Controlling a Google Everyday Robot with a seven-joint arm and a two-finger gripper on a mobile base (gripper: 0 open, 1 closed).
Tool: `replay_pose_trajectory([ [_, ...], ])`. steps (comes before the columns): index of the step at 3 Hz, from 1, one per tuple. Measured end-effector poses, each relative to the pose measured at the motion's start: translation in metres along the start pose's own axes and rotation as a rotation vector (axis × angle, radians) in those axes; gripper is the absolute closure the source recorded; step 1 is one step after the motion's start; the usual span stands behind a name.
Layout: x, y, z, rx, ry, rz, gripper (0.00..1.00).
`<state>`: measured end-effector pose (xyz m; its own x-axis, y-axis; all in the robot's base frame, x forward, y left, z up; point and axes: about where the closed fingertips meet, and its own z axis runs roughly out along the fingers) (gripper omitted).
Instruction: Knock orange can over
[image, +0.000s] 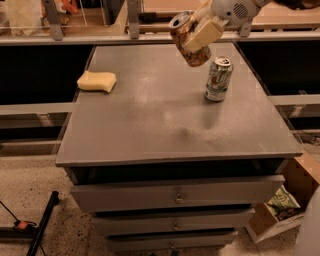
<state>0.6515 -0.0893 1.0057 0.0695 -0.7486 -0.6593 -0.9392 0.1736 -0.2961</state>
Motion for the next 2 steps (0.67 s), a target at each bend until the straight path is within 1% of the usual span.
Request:
replay_pose_trajectory([
  [1, -0.004, 0.012, 0.014, -0.019, 0.096, -0.031, 1.00],
  [2, -0.026, 0.060, 0.036, -0.104, 0.314, -0.134, 1.00],
])
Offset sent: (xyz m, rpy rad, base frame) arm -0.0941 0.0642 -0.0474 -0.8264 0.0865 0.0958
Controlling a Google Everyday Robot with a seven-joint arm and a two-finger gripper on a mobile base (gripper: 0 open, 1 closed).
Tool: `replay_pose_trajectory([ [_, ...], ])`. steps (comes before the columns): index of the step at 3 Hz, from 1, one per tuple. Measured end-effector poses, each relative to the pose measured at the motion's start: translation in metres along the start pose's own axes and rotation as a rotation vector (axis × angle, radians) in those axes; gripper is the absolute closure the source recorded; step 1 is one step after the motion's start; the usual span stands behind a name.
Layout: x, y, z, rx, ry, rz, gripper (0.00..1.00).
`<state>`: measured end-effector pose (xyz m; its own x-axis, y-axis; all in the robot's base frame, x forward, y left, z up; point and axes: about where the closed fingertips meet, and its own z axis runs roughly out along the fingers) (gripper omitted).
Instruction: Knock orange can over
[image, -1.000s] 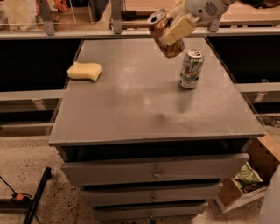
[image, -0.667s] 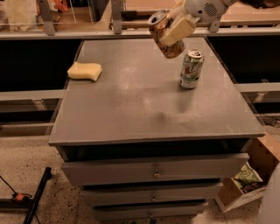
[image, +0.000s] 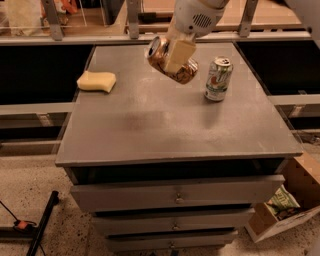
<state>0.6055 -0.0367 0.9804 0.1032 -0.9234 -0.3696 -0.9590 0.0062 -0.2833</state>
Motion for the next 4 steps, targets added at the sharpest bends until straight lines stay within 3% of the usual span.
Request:
replay_pose_trajectory([
  [1, 0.009, 0.044, 0.012, -0.089, 0.250, -0.049, 1.00],
  [2, 0.035, 0.061, 0.011, -0.126, 0.388, -0.027, 1.00],
  [3, 0.054, 0.070, 0.014, -0.160, 0.440, 0.004, 1.00],
  [4, 0.071, 0.080, 0.024, -0.214, 0.452, 0.032, 1.00],
])
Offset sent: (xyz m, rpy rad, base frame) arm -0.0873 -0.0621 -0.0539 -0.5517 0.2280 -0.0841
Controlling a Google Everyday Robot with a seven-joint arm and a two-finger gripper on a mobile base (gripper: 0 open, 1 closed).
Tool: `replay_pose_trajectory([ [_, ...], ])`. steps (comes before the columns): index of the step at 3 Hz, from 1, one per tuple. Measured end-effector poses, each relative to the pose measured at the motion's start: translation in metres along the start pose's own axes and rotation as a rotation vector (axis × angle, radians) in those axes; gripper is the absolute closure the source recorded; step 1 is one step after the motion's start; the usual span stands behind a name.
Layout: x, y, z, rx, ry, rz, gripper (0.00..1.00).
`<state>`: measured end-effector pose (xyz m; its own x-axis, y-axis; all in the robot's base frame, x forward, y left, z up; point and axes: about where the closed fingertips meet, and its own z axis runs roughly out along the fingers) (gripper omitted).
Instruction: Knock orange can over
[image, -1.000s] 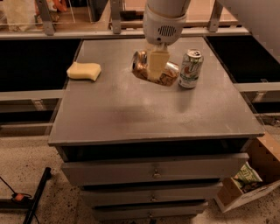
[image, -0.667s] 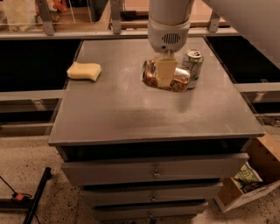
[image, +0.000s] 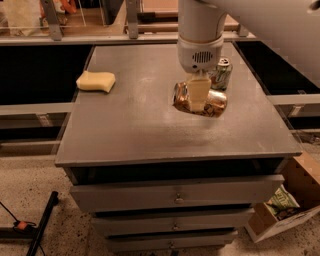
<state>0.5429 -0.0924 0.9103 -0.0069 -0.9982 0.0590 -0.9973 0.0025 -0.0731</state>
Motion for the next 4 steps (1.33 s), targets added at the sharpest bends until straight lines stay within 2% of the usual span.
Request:
replay_pose_trajectory([
  [1, 0.004, 0.007, 0.020, -0.060, -0.004, 0.010, 0.84],
  [3, -0.007, 0.027, 0.059, -0.172, -0.020, -0.009, 0.38],
  [4, -0.011, 0.020, 0.059, -0.142, -0.038, -0.006, 0.14],
])
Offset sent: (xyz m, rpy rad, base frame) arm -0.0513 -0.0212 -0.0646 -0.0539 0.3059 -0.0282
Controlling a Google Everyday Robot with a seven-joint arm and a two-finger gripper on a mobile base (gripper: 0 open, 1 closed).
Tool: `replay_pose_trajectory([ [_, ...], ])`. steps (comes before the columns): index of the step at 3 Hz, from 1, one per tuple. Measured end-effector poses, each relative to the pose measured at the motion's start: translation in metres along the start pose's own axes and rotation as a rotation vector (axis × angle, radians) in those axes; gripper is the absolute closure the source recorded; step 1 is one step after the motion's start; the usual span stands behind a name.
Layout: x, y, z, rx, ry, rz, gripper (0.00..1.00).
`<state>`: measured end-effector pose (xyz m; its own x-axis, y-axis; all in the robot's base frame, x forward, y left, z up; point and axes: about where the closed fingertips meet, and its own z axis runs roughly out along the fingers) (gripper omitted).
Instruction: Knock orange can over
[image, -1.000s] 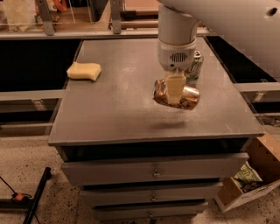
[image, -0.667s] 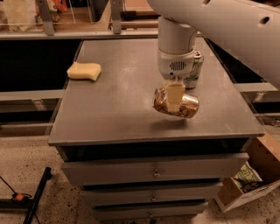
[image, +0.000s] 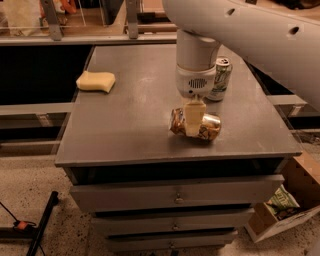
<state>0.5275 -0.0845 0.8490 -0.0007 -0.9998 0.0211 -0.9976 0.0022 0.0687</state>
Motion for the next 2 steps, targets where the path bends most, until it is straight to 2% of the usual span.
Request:
replay_pose_trajectory([
  [1, -0.0055, -0.0085, 0.0000, 0.037, -0.022, 0.000, 0.00],
  [2, -0.0055, -0.0086, 0.0000, 0.037, -0.022, 0.000, 0.00],
])
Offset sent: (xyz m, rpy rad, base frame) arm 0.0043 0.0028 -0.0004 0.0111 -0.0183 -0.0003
